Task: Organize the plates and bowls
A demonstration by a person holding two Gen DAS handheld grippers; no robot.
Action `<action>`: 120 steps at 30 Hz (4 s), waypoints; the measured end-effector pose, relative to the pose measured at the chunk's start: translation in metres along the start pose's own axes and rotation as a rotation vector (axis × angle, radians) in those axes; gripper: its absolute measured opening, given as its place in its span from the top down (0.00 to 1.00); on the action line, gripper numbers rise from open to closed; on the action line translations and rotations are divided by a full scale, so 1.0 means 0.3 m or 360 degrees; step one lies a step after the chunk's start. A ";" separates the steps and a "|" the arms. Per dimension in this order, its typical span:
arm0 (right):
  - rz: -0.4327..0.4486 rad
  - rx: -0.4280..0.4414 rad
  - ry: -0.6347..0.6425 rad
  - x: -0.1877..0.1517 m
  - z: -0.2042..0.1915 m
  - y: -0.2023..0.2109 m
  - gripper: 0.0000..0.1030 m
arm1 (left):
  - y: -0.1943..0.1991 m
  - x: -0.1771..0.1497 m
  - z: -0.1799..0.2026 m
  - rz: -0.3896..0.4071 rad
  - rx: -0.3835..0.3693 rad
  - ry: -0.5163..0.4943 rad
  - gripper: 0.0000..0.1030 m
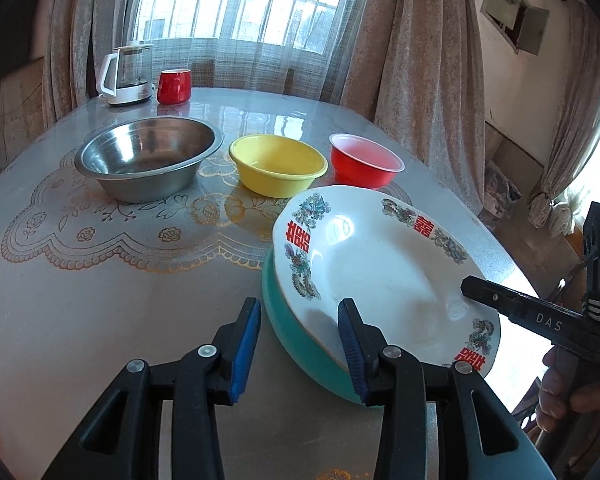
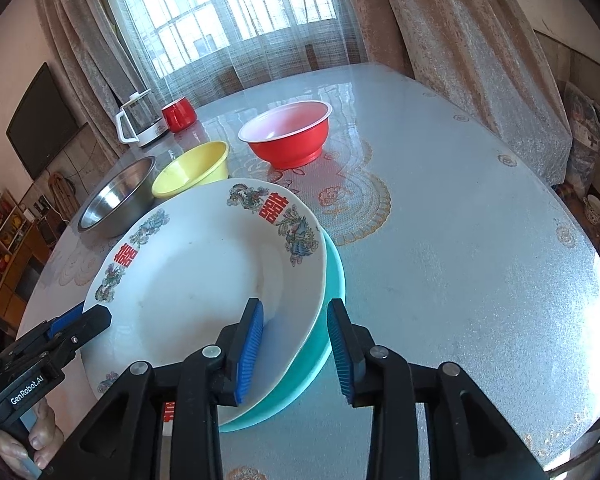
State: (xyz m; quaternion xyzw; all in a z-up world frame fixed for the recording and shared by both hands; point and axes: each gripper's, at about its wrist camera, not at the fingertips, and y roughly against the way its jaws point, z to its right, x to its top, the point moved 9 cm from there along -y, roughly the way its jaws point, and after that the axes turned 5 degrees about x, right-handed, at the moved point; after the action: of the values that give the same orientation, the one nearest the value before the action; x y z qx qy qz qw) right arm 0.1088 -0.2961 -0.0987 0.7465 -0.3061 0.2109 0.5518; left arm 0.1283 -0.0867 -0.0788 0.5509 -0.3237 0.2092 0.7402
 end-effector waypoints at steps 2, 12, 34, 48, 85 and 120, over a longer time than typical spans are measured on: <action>-0.0002 0.0006 -0.0024 0.008 0.006 0.002 0.65 | 0.011 0.006 -0.024 0.0008 0.0000 0.0034 0.59; 0.0085 -0.0047 -0.0147 0.074 0.033 0.030 0.64 | 0.033 0.026 -0.189 0.0029 0.0085 0.0228 0.54; -0.0039 0.0210 0.0241 0.135 -0.347 -0.074 0.63 | 0.018 -0.004 -0.433 0.0002 0.0246 0.0448 0.53; -0.0205 0.0471 0.0333 0.145 -0.562 -0.161 0.61 | 0.047 0.056 -0.536 0.0079 0.0279 0.0488 0.46; -0.0438 0.0335 0.0424 0.491 -0.749 -0.755 0.82 | -0.183 0.296 -0.695 -0.0062 0.0307 0.0636 0.76; -0.0549 0.0511 0.0553 -0.012 -0.882 -0.369 0.82 | 0.259 -0.068 -0.727 0.0063 0.0445 0.0594 0.75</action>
State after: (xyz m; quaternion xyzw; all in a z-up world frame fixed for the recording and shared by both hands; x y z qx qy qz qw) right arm 0.1886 -0.0205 -0.0981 0.8181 -0.0382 0.2843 0.4985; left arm 0.1164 0.1455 -0.0803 0.5934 -0.1599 0.3649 0.6994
